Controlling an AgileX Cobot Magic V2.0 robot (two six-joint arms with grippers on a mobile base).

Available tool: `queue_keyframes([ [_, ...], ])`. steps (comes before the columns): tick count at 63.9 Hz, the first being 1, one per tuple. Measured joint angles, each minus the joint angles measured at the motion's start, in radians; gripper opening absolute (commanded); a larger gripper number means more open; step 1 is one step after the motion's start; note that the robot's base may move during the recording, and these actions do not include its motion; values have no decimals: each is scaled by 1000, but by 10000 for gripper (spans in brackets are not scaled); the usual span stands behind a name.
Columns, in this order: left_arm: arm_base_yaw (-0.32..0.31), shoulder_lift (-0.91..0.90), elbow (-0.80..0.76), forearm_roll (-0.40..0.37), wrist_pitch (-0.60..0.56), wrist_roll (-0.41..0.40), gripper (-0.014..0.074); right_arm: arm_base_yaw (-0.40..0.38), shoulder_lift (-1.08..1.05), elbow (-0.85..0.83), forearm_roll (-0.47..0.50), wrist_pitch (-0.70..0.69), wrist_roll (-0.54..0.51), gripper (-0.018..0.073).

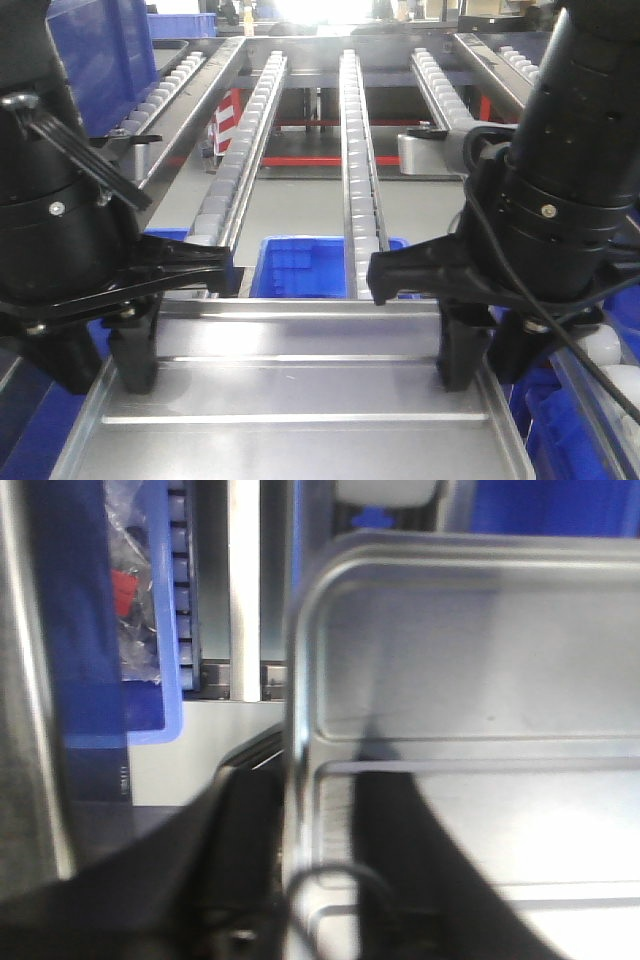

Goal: Grab silver tray and stack on right shelf
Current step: 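Close both grippers on the tray's side rims, then lift the silver tray up off the shelf with both grippers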

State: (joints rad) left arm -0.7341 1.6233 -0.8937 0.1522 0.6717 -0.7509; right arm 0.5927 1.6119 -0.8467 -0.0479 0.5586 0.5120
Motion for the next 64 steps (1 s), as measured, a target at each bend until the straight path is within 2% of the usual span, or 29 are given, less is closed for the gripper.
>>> queue_keyframes([
  [1, 0, 0, 0, 2, 5, 0, -111, 0, 0, 0, 0, 2, 0, 41],
  [27, 0, 4, -23, 8, 40, -9, -93, -2, -7, 0, 0, 6, 17, 57],
  [47, -2, -57, -170, 58, 202, -6, -93, -2, -117, -56, -37, 113, 24, 57],
  [64, -58, -185, -281, 138, 346, -10, -93, -2, -225, -183, -70, 251, 26, 57],
])
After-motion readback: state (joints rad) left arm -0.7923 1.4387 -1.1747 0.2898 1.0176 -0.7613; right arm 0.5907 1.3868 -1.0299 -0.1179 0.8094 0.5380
